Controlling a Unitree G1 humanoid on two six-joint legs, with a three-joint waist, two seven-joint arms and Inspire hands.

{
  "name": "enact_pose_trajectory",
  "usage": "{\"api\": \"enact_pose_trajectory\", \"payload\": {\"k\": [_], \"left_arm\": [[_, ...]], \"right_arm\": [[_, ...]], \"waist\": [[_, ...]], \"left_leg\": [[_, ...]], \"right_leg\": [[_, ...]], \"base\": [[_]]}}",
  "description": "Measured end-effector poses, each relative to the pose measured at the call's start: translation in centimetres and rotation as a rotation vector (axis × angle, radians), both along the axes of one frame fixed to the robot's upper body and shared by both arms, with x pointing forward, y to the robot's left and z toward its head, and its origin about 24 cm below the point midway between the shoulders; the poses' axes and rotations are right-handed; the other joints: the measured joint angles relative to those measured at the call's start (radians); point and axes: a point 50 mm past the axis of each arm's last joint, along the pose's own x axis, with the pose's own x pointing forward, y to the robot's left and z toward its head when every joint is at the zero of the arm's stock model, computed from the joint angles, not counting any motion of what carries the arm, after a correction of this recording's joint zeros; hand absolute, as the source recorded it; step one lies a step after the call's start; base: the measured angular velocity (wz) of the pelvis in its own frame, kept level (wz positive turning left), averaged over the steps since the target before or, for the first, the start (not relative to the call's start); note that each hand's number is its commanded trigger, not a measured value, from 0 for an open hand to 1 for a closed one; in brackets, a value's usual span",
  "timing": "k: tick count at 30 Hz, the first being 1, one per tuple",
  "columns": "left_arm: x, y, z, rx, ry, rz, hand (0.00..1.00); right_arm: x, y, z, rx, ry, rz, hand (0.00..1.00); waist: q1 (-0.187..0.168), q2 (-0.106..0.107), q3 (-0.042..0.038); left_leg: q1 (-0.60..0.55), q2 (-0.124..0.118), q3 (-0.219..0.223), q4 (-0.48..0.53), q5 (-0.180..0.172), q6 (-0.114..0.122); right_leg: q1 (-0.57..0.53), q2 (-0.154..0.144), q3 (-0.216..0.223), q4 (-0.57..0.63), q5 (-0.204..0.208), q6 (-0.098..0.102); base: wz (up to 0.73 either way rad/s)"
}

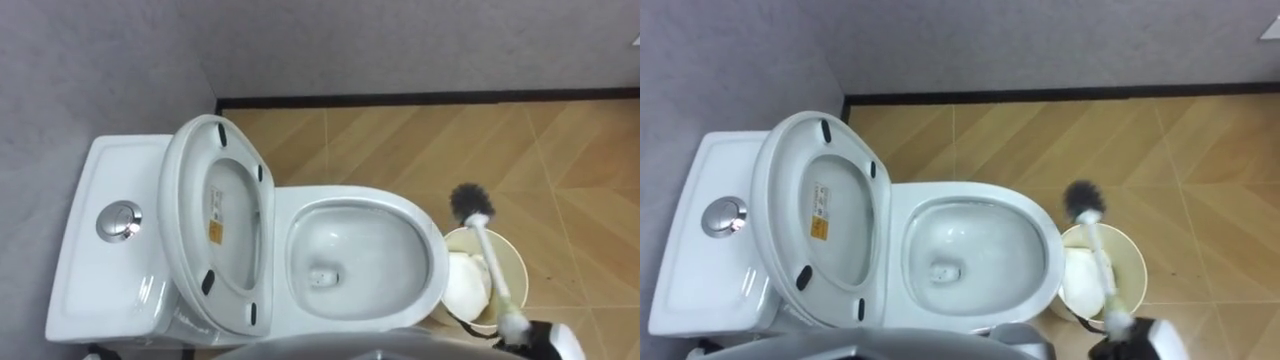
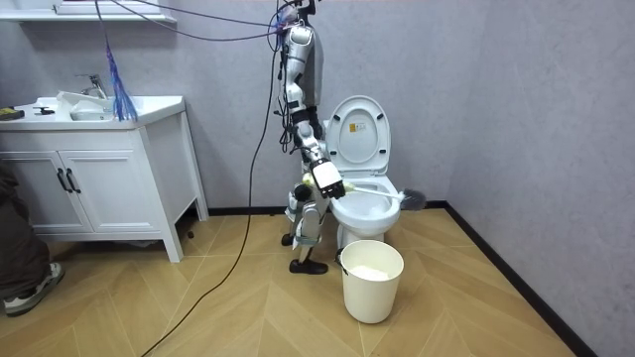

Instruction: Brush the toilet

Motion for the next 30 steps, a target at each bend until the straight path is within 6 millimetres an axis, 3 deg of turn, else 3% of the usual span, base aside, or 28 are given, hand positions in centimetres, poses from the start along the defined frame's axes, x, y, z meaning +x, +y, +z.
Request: {"api": "enact_pose_trajectory", "payload": {"k": [2, 3, 4, 5, 17, 26, 30], "left_arm": [[0.0, 0.0, 0.0, 0.000, 0.000, 0.002, 0.00], [0.0, 0.0, 0.0, 0.000, 0.000, 0.003, 0.00], [-0.1, 0.0, 0.0, 0.000, 0.001, 0.003, 0.00], [-0.2, 0.0, 0.0, 0.000, 0.003, 0.004, 0.00], [-0.3, 0.1, 0.0, -0.001, 0.000, 0.012, 0.00], [-0.4, 0.0, 0.0, -0.008, 0.002, 0.009, 0.00], [-0.6, 0.0, -0.1, -0.016, 0.007, 0.008, 0.00]], "right_arm": [[0.3, -0.3, 0.3, -0.019, -0.047, -0.044, 1.00], [0.4, -0.4, 0.4, -0.025, -0.065, -0.065, 0.67], [0.4, -0.4, 0.5, -0.026, -0.072, -0.074, 0.15], [0.5, -0.5, 0.5, -0.025, -0.085, -0.087, 0.00], [-0.4, -0.6, 0.5, 0.002, -0.113, -0.169, 0.00], [-3.0, -0.3, -0.4, 0.019, 0.003, -0.194, 0.00], [-3.2, -0.2, -0.5, 0.026, 0.038, -0.162, 0.00]], "waist": [[0.001, 0.000, -0.0002], [0.001, -0.001, -0.0002], [0.001, -0.001, -0.0001], [0.003, -0.001, 0.0000], [0.002, -0.001, -0.0004], [0.006, 0.000, 0.0001], [0.008, 0.004, 0.0025]], "left_leg": [[-0.001, 0.000, 0.000, 0.001, 0.000, 0.000], [-0.001, 0.000, 0.000, 0.002, 0.000, 0.000], [-0.002, 0.000, 0.000, 0.003, 0.000, 0.000], [-0.002, 0.000, 0.004, 0.005, 0.000, 0.000], [0.000, 0.000, 0.007, 0.011, 0.000, 0.000], [0.012, -0.001, 0.008, 0.011, 0.000, 0.000], [0.015, -0.001, 0.013, 0.011, 0.000, 0.000]], "right_leg": [[0.000, 0.001, 0.000, -0.002, 0.000, 0.000], [0.000, 0.000, 0.000, -0.004, 0.000, 0.000], [0.000, 0.001, 0.001, -0.004, 0.000, 0.000], [0.000, 0.001, 0.005, -0.004, 0.000, 0.000], [0.001, 0.000, 0.014, -0.005, 0.002, 0.001], [0.018, 0.000, 0.013, -0.011, 0.003, 0.002], [0.019, 0.002, 0.021, -0.016, 0.007, 0.003]], "base": [[0.00], [0.00], [-0.03], [-0.08], [-0.02], [0.00], [-0.05]]}}
